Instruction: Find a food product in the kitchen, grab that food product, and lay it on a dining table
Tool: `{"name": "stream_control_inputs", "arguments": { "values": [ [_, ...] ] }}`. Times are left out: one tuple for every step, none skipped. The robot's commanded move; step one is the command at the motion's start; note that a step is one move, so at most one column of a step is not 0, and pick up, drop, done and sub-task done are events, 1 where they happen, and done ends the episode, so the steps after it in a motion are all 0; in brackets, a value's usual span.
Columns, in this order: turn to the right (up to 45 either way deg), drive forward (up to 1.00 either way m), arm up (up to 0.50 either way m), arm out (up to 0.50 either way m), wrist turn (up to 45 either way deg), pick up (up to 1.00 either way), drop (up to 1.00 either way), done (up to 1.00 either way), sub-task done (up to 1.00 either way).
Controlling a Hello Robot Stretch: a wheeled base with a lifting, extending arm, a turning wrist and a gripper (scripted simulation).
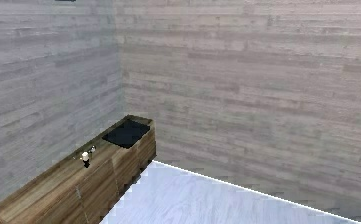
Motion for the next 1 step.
{"name": "stream_control_inputs", "arguments": {
  "values": [
    [0.0,0.0,0.0,0.0,0.0,0.0,0.0,1.0,0.0]
  ]
}}
